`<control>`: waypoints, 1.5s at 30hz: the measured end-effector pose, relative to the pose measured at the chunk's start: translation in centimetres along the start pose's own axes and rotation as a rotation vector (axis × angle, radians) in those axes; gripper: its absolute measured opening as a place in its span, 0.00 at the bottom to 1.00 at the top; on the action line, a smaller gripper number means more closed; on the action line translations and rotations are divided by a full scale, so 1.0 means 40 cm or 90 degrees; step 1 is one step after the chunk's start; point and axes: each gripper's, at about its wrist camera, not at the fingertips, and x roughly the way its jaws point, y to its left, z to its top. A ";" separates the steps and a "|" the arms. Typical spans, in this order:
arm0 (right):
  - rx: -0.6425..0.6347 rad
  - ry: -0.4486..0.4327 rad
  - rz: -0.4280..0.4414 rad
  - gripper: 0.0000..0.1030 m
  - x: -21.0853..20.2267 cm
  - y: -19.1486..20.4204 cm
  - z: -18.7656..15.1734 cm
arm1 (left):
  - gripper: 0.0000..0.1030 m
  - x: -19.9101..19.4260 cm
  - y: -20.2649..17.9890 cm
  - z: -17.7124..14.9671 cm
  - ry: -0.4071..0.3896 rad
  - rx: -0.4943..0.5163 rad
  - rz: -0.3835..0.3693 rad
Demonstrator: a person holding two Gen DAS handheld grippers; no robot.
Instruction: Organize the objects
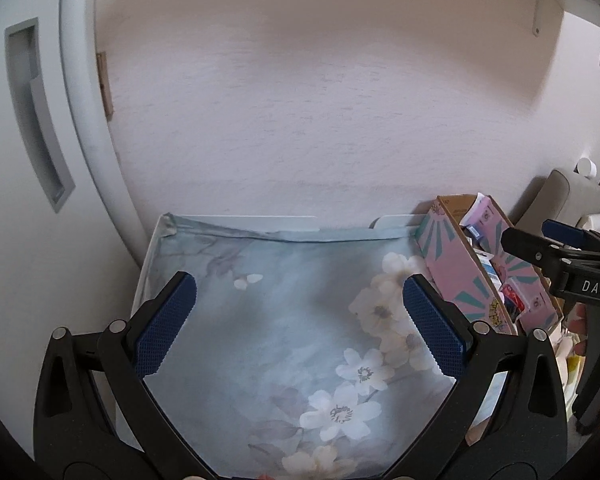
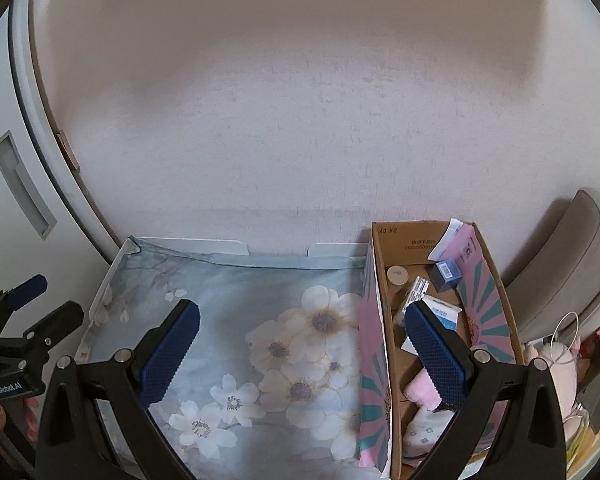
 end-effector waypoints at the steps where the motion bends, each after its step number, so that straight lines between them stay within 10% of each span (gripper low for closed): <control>1: 0.001 -0.001 0.000 0.99 -0.001 0.001 0.000 | 1.00 -0.001 0.001 0.001 -0.002 -0.001 0.001; 45: 0.014 -0.008 -0.015 0.99 -0.003 -0.004 0.008 | 1.00 -0.012 -0.020 0.018 -0.037 0.011 0.057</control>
